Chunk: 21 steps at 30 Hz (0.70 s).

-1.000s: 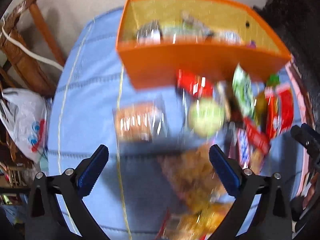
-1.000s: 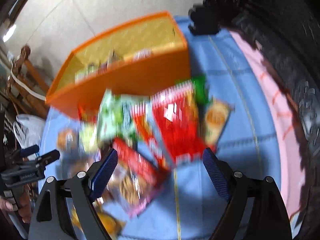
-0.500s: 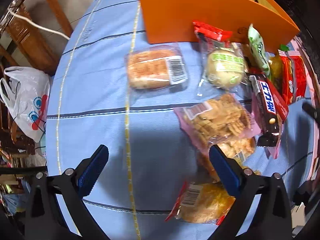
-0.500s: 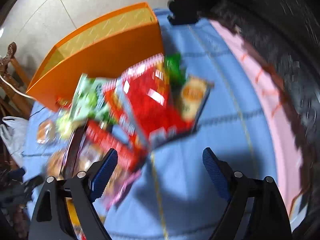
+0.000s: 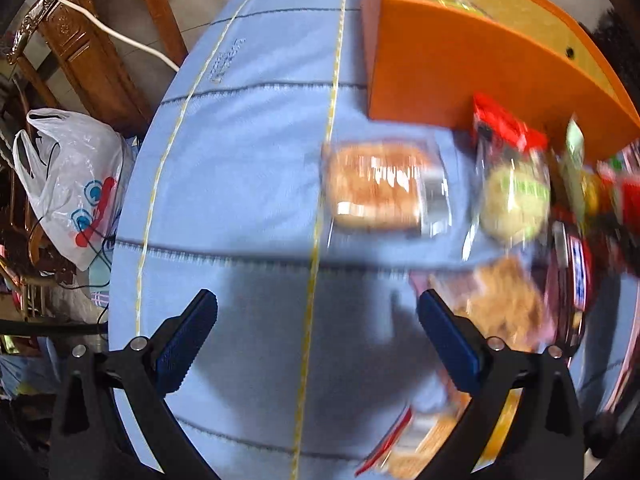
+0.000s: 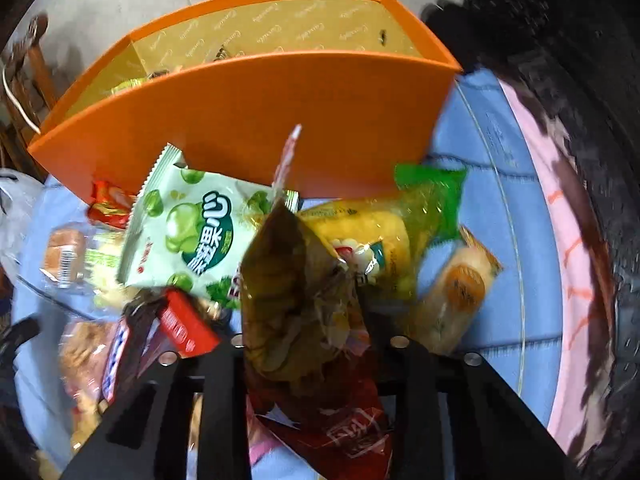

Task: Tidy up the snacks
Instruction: 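Grasp the bread pack with the left tool while the right tool grasps the red-gold chip bag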

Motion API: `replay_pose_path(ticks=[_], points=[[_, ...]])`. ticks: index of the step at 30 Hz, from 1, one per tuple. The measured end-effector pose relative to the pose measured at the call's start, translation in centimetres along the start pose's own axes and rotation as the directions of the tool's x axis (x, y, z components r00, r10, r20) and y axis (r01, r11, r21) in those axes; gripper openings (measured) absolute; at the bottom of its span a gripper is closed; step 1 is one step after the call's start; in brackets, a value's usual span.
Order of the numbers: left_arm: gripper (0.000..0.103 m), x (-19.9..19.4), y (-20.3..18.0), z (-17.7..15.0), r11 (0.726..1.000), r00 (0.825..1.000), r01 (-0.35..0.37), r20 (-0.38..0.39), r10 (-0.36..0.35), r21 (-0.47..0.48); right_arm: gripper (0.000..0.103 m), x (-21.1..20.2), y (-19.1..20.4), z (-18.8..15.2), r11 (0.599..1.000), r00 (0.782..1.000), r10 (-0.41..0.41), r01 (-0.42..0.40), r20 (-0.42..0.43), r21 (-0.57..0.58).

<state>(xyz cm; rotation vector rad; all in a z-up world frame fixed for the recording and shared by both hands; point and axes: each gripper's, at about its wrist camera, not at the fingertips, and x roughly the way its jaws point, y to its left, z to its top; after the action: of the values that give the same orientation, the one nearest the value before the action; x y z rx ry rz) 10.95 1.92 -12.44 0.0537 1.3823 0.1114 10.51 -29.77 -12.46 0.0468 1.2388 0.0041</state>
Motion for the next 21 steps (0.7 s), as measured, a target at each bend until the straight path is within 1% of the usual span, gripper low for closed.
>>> replay_pose_path(ticks=[4, 8, 11, 14, 16, 18, 21], points=[[0.099, 0.7, -1.0, 2.3, 1.0, 1.0, 0.007, 0.0, -0.007, -0.009, 0.029, -2.3, -2.4, -1.9, 0.992, 0.995, 0.096, -0.097, 0.01, 0.08], [0.099, 0.7, -1.8, 3.3, 1.0, 1.0, 0.017, 0.01, -0.017, -0.015, 0.029, -4.4, -3.7, -3.8, 0.984, 0.99, 0.139, -0.142, 0.032, 0.104], [0.099, 0.9, -1.9, 3.4, 1.0, 1.0, 0.009, 0.003, -0.009, -0.009, 0.029, -5.1, -4.0, -5.2, 0.979, 0.986, 0.161, -0.164, 0.029, 0.121], [0.099, 1.5, -1.7, 3.7, 1.0, 1.0, -0.002, -0.009, 0.001, -0.013, 0.029, -5.0, -3.6, -6.2, 0.976, 0.984, 0.178, -0.177, 0.006, 0.127], [0.099, 2.0, -1.7, 3.9, 1.0, 1.0, 0.006, -0.026, -0.006, -0.023, 0.029, -4.6, -2.9, -6.6, 0.976, 0.983, 0.184, -0.181, -0.014, 0.121], [0.099, 2.3, -1.7, 4.2, 0.999, 0.999, 0.027, -0.039, -0.029, -0.045, 0.029, -4.3, -2.7, -7.1, 0.976, 0.982, 0.188, -0.183, -0.033, 0.117], [0.099, 2.4, -2.0, 4.7, 0.997, 0.998, 0.044, -0.046, -0.047, -0.057, 0.03, -4.2, -2.3, -7.5, 0.974, 0.979, 0.2, -0.194, -0.044, 0.12]])
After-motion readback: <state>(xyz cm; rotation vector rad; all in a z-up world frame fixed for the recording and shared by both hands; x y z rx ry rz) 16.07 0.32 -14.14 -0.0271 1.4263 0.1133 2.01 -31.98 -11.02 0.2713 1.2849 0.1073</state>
